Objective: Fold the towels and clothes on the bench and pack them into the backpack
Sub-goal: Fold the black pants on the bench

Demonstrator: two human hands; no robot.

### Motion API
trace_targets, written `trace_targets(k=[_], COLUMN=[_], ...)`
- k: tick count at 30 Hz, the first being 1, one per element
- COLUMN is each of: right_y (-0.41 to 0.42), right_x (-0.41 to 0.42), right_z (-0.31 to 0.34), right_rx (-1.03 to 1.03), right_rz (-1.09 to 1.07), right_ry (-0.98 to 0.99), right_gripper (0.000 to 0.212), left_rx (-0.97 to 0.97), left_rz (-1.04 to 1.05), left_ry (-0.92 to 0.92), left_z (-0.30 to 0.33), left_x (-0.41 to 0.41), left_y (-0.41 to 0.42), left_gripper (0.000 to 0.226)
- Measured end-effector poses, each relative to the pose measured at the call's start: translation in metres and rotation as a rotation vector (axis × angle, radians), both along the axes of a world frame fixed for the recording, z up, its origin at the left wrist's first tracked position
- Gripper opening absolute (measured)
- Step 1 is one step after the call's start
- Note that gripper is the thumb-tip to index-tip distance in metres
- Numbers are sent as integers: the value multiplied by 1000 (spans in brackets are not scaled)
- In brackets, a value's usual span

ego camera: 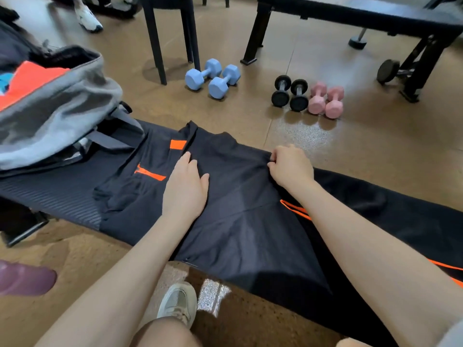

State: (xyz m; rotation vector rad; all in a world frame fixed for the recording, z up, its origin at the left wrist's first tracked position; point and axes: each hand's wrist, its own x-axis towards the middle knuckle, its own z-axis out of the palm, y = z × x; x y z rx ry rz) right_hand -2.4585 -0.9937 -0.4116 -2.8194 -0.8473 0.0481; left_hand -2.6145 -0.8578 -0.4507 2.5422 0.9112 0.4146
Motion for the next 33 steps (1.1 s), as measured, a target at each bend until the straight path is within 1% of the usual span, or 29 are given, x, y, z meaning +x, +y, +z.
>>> trace_targets(k=[1, 2, 3, 5, 6, 9, 11, 13, 14, 15, 16, 17, 19, 20, 21, 23, 25, 28, 29, 31, 32, 33], right_y=[6, 15, 27, 55, 69, 95, 101, 105, 109, 113, 119, 127, 144, 150, 156, 164, 172, 183, 185, 182, 179, 175], right_x=[-3, -8, -13, -21, -23, -12, 0, 6, 6, 2, -3, -7, -7, -6, -5, -5, -7, -10, -8, -5, -3, -1], right_z=[0, 1, 1, 0, -3, -10, -9, -6, -4, -1, 2, 5, 5, 5, 4, 4, 4, 4, 2, 0, -1, -2], right_rx=[-15, 19, 63, 82, 52, -69, -60, -19, 29, 94, 167, 226, 274, 285, 296, 322, 299, 242, 253, 339, 395, 433], right_rz=[53, 137, 237, 386, 412, 390, 336, 332, 341, 339, 323, 280, 135, 62, 2, -72, -112, -153, -158, -161, -143, -107], right_ry=[-81, -148, -169, -116, -84, -13, 10, -95, -134, -110, -23, 107, 388, 481, 531, 574, 586, 582, 595, 659, 676, 669], right_gripper=[21, 24, 28, 35, 38, 39, 30, 22, 21, 22, 22, 21, 19, 21, 25, 32, 40, 32, 29, 17, 15, 22], left_rx=[63, 128, 182, 224, 224, 199, 173, 134, 114, 93, 63, 23, -61, -70, -72, -104, -134, -215, -287, -504, -589, -623], left_rz=[3, 1, 4, 15, 17, 16, 5, -3, -8, -17, -26, -36, -46, -43, -41, -65, -169, -319, -353, -415, -450, -479], left_ry=[52, 100, 142, 203, 226, 269, 270, 261, 258, 250, 224, 176, 35, -25, -60, -55, 42, 173, 186, 174, 172, 179], left_z=[-2, -5, -7, -8, -9, -9, -7, -5, -5, -2, 2, 8, 24, 30, 36, 44, 44, 42, 42, 44, 45, 46], left_x=[0, 0, 0, 0, 0, 1, 1, 0, -1, -1, 0, 2, 13, 20, 29, 45, 60, 75, 77, 80, 81, 83], left_y=[1, 2, 3, 4, 4, 3, 2, 1, 2, 4, 9, 19, 49, 67, 87, 119, 141, 158, 162, 169, 172, 173], left_gripper=[48, 49, 52, 57, 59, 64, 66, 67, 67, 65, 59, 49, 33, 30, 28, 27, 25, 25, 25, 23, 22, 21])
